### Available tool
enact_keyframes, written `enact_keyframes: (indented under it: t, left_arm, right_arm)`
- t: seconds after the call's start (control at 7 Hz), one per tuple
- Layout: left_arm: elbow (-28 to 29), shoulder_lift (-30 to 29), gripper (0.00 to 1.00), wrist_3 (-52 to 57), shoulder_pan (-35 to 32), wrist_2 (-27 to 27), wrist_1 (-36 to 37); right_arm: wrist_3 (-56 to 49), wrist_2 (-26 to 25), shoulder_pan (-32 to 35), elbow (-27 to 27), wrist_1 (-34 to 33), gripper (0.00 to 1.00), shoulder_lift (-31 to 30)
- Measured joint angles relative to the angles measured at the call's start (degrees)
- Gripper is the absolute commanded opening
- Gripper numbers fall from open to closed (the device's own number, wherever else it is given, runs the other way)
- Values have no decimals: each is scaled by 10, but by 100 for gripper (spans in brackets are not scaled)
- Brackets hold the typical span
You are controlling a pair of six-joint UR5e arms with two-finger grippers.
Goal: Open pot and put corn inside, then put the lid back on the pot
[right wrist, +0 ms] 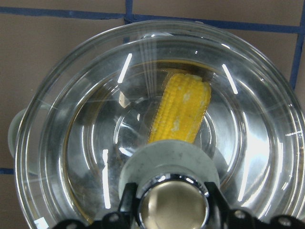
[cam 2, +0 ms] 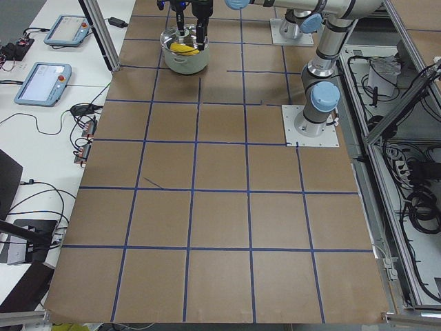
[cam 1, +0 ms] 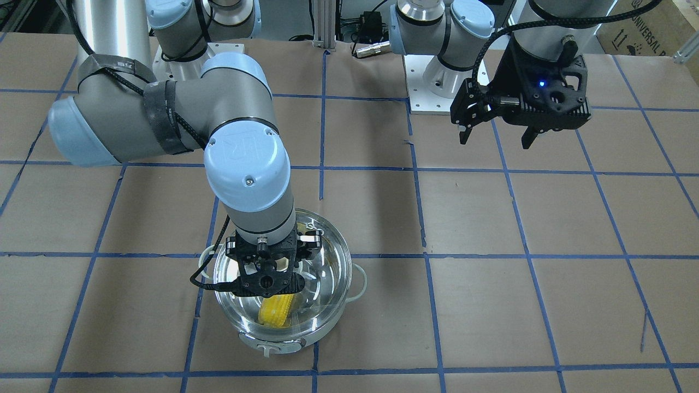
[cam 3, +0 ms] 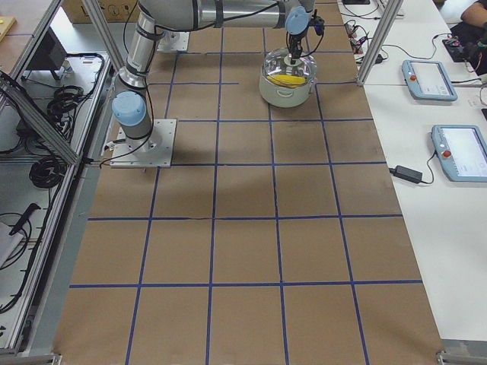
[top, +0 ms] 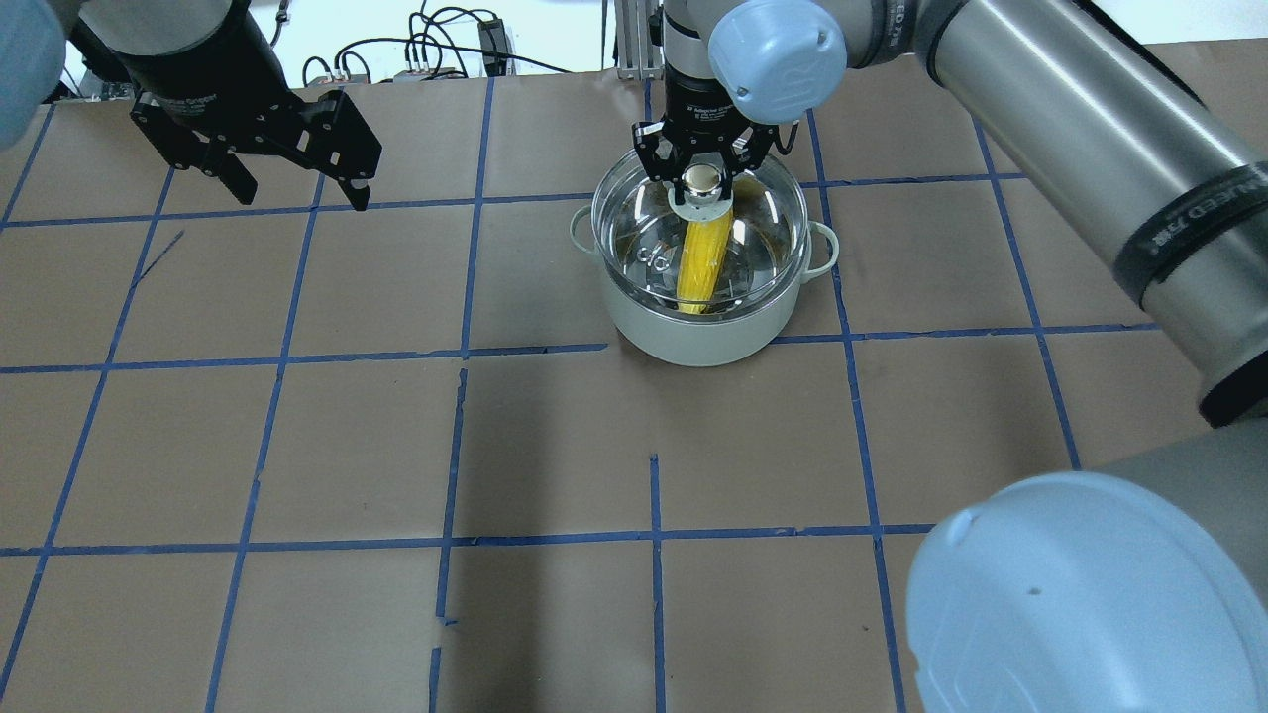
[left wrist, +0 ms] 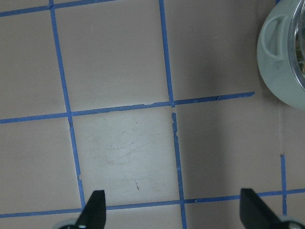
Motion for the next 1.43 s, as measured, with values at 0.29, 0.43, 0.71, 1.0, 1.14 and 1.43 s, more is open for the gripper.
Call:
enact_keyframes:
  t: [0.29, 0.43, 0.71, 1.0, 1.14, 1.43]
  left_arm:
    - [0, 0, 100, 1, 0, 0, 0]
    - [0, 0, 100, 1, 0, 0, 0]
    - [0, 0, 100, 1, 0, 0, 0]
    - [0, 0, 100, 1, 0, 1, 0]
    - [0, 0, 100, 1, 0, 1, 0]
    - [0, 0, 100, 1, 0, 1, 0]
  right_arm:
    - [1, 2, 1, -3, 0, 8, 3]
    - [0, 1, 1, -3, -1, 8, 4]
    - [-2, 0, -1, -1, -1, 8, 4]
    - [-7, -2, -4, 0, -1, 8, 2]
    - [-9, -3, -5, 1, -1, 8, 2]
    - [-10, -2, -6, 2, -2, 8, 2]
